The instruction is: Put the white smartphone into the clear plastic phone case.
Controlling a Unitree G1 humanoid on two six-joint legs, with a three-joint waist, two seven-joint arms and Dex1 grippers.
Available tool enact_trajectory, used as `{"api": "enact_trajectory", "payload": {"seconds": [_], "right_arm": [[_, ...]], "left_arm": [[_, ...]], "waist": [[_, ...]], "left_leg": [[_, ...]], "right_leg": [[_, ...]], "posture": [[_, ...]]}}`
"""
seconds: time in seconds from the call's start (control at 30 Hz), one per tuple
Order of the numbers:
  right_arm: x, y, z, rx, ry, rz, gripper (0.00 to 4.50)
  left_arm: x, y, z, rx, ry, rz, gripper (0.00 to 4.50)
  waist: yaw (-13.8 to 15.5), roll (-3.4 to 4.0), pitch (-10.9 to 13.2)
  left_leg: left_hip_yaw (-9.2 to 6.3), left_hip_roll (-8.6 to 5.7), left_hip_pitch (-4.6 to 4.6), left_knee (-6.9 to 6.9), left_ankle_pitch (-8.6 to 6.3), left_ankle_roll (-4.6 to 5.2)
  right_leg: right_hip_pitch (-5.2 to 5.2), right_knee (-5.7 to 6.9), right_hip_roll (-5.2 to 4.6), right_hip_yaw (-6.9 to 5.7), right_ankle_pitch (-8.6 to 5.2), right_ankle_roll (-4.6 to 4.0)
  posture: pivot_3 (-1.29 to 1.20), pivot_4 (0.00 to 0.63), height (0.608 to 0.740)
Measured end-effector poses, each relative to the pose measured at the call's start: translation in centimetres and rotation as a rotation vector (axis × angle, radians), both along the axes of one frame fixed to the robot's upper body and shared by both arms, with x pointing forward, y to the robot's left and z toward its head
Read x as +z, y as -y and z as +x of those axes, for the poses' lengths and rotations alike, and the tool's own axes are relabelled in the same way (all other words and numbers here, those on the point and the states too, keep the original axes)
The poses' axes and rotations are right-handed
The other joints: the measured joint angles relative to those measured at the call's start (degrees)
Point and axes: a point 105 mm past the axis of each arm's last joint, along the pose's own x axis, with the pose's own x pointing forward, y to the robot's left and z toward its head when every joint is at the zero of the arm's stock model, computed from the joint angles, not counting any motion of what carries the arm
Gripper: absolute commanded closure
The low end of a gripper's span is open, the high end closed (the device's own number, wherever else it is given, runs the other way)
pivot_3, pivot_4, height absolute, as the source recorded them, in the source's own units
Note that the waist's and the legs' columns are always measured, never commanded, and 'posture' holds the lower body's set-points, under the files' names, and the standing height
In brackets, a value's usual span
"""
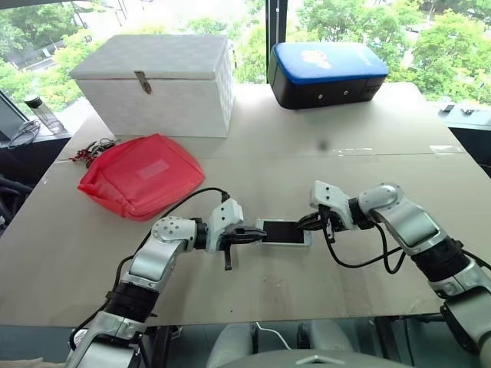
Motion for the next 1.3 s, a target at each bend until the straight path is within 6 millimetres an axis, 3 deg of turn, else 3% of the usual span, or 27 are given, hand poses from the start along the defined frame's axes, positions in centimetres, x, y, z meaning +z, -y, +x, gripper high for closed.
{"api": "enact_trajectory", "payload": {"seconds": [0.1,0.47,0.57,0.63,0.73,0.83,0.93,1.3], "right_arm": [[-0.6,0.3,0.0,-0.014,-0.042,-0.02,4.48],[-0.6,0.7,0.4,-0.031,-0.017,-0.051,4.48],[-0.7,0.6,0.5,-0.082,0.004,0.045,4.48],[-0.4,0.6,0.1,-0.128,-0.008,0.138,4.48],[0.3,1.1,-0.8,-0.106,0.023,0.134,4.48],[0.9,1.5,-1.9,-0.065,0.051,0.108,4.48],[1.1,1.5,-2.5,-0.048,0.061,0.097,4.48],[1.3,0.8,-5.0,0.086,0.065,0.036,4.48]], "left_arm": [[0.1,0.0,0.0,0.002,0.006,-0.002,4.5],[0.1,0.1,0.1,0.008,0.003,-0.004,4.5],[0.1,0.2,0.1,0.007,0.005,-0.005,4.5],[0.3,0.3,0.1,0.001,0.016,-0.011,4.5],[0.6,0.6,0.2,-0.012,0.036,-0.016,4.5],[0.7,0.7,0.2,-0.024,0.053,-0.028,4.5],[0.6,0.7,0.2,-0.026,0.063,-0.031,4.5],[0.4,0.7,0.3,-0.025,0.08,-0.044,4.5]], "waist": [[0.1,0.04,0.0],[0.5,0.18,-0.3],[0.6,0.16,-0.2],[0.6,0.37,0.2],[0.6,1.04,0.8],[1.2,1.04,0.7],[1.5,1.05,0.8],[1.5,1.04,1.0]], "left_leg": [[0.02,-0.02,0.7,-0.4,-0.01,0.01],[-0.11,-0.02,0.7,-0.68,-0.01,0.01],[-0.16,-0.01,0.67,-0.77,-0.01,0.01],[-0.14,-0.02,0.56,-0.76,-0.01,0.01],[-0.12,-0.07,0.2,-0.81,-0.01,0.01],[-0.31,-0.03,-0.68,-0.77,0.16,-0.29],[-0.37,-0.04,-0.9,-0.79,0.16,-0.28],[-0.44,-0.08,-0.94,-0.76,0.12,-0.23]], "right_leg": [[0.7,-0.38,-0.05,0.03,-0.01,0.0],[0.73,-0.68,-0.07,-0.05,-0.02,-0.01],[0.72,-0.72,-0.07,-0.08,-0.02,-0.01],[0.67,-0.79,-0.09,-0.05,-0.01,-0.01],[0.28,-0.8,-0.14,-0.05,-0.01,0.01],[-0.47,-0.82,-0.05,-0.23,-0.01,0.0],[-0.49,-1.18,-0.07,-0.3,-0.01,0.0],[-0.47,-1.23,-0.13,-0.41,-0.01,0.0]], "posture": [[0.0,0.15,0.74],[0.0,0.15,0.74],[0.0,0.15,0.74],[0.0,0.15,0.74],[0.0,0.15,0.74],[0.0,0.15,0.74],[0.0,0.15,0.74],[0.0,0.15,0.74]]}}
